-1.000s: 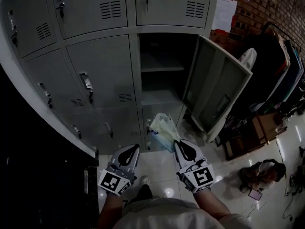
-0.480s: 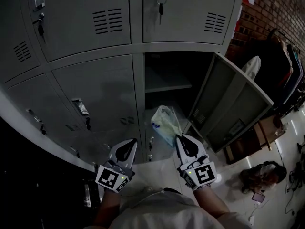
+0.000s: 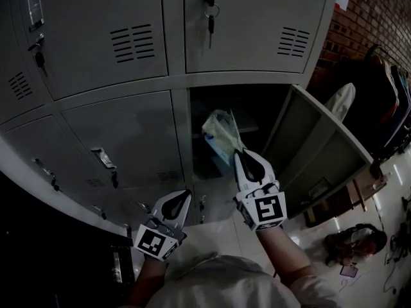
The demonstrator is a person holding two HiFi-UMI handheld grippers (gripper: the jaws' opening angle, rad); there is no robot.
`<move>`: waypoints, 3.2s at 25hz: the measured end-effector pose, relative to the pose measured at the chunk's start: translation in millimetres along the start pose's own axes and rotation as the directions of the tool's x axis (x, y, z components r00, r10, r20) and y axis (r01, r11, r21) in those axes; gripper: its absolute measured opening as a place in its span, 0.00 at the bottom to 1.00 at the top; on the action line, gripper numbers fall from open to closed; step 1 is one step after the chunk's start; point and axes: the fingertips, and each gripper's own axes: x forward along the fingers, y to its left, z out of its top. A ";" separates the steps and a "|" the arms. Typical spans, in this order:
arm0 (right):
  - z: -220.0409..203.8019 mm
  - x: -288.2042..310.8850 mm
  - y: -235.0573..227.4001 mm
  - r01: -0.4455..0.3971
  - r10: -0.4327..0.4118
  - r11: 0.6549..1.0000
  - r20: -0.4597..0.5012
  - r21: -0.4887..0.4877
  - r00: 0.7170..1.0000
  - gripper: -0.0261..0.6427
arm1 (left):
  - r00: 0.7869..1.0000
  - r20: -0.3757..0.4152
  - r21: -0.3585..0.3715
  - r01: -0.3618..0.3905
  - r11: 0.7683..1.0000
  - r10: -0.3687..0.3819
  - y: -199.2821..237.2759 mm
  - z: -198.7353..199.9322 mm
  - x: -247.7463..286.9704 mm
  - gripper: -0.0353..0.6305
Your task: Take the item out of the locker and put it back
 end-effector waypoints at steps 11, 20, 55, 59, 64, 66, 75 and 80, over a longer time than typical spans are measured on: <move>-23.6 108.9 -44.1 0.061 -0.069 0.995 -0.094 -0.079 0.993 0.07 | 1.000 -0.025 -0.020 0.000 1.000 0.000 16.1 -13.0 8.4 0.01; -20.1 112.6 -35.8 -0.001 0.001 0.999 0.005 -0.044 1.000 0.36 | 0.999 -0.034 -0.030 -0.028 0.999 0.027 34.2 -14.8 10.1 0.01; -88.0 -106.2 64.2 0.010 0.014 0.992 -0.182 0.127 0.983 0.04 | 0.999 -0.035 -0.054 -0.013 0.998 0.011 -6.4 -18.7 -47.6 0.01; -83.3 -132.9 73.5 -0.001 0.025 0.990 -0.170 0.139 0.985 0.04 | 0.999 -0.036 -0.040 -0.009 0.999 0.007 -34.4 -15.6 -68.5 0.01; -75.8 -184.0 103.8 -0.063 0.088 0.984 -0.152 0.165 0.984 0.04 | 0.999 -0.043 -0.041 -0.035 0.999 0.033 -81.5 -10.0 -102.4 0.01; -70.7 -213.2 114.0 -0.082 0.109 0.981 -0.150 0.176 0.983 0.04 | 0.998 -0.048 -0.044 -0.049 0.998 0.047 -107.9 -7.0 -118.1 0.01; -38.4 -359.8 141.9 -0.155 0.186 0.970 -0.167 0.187 0.968 0.04 | 0.994 -0.069 -0.058 -0.083 0.995 0.079 -242.5 3.2 -181.1 0.01; -30.0 -412.2 155.5 -0.160 0.197 0.969 -0.192 0.190 0.961 0.04 | 0.995 -0.071 -0.046 -0.067 0.997 0.063 -290.5 18.4 -214.2 0.01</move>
